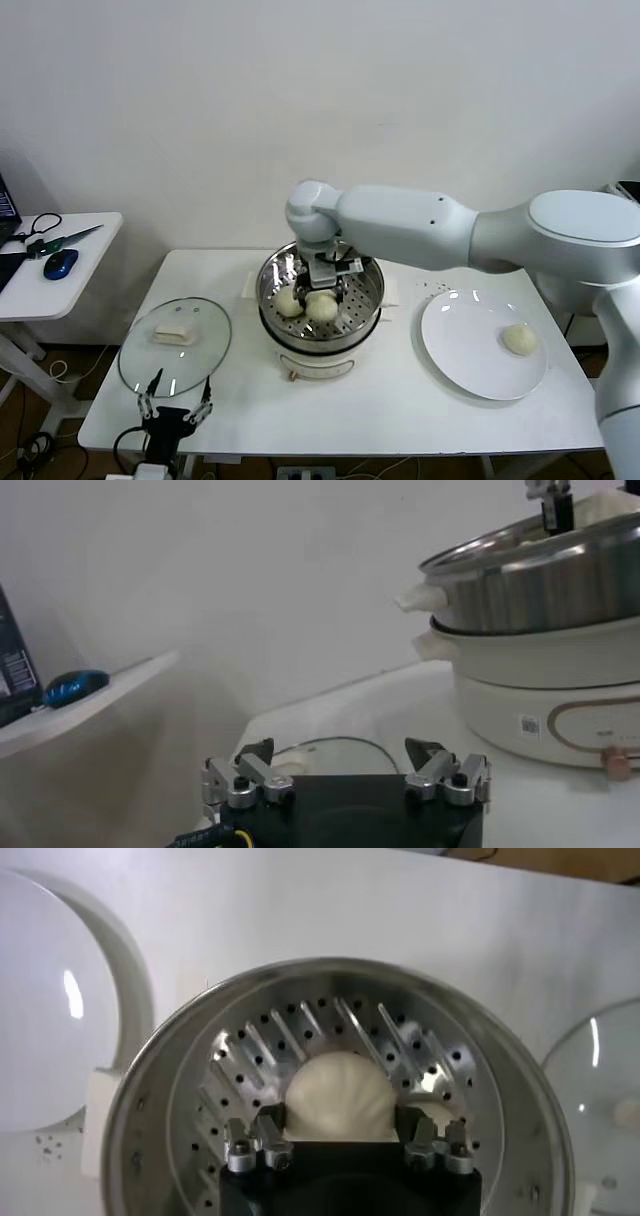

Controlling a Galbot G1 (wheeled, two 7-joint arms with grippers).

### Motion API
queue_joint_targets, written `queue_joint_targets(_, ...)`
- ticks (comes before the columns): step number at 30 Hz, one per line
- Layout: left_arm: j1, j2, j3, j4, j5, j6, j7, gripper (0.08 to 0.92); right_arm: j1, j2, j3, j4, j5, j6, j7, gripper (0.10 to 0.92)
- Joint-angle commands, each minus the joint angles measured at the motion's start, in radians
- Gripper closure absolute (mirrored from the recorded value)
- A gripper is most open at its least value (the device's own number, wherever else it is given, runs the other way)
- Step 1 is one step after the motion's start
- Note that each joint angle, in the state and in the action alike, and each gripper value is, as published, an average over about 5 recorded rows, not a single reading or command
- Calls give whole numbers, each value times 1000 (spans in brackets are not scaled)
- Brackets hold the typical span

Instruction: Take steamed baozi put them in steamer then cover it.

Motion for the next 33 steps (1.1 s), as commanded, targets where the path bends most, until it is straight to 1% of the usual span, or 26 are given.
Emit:
queue_joint_targets(1,-1,0,-1,5,-3,-1,0,177,-39,17,-10,28,-3,3,-3,330)
queue_joint_targets(9,-1,2,-5,7,-4,-1,0,177,-35,-11,-9,46,13,-17,2,320)
queue_joint_targets(11,-1,2,-4,8,-4,-1,0,177,-33,-14,-5,46,17,-23,3,302)
queue_joint_targets(16,-2,2,-4,6,-4,0,0,177,-19,-26,6,46,14,-18,1,215)
queue_joint_targets(21,3,8,-6,-1,-9,4,-1,177,27,-54,19,39,-2,-10,13,203)
queue_joint_targets(24,6,14,-10,-8,-10,4,-1,177,75,-89,21,19,25,-37,42,203)
queue_joint_targets(26,8,16,-13,-15,-10,4,-2,177,121,-127,0,6,62,-94,103,202)
queue_joint_targets(28,11,19,-14,-20,-10,4,-3,177,178,-176,-53,-3,136,-195,195,203)
queue_joint_targets(30,15,22,-15,-27,-10,5,-3,177,245,-238,-134,2,254,-339,286,203)
queue_joint_targets(33,21,25,-13,-35,-10,4,-2,177,314,-343,-226,22,440,-536,312,203)
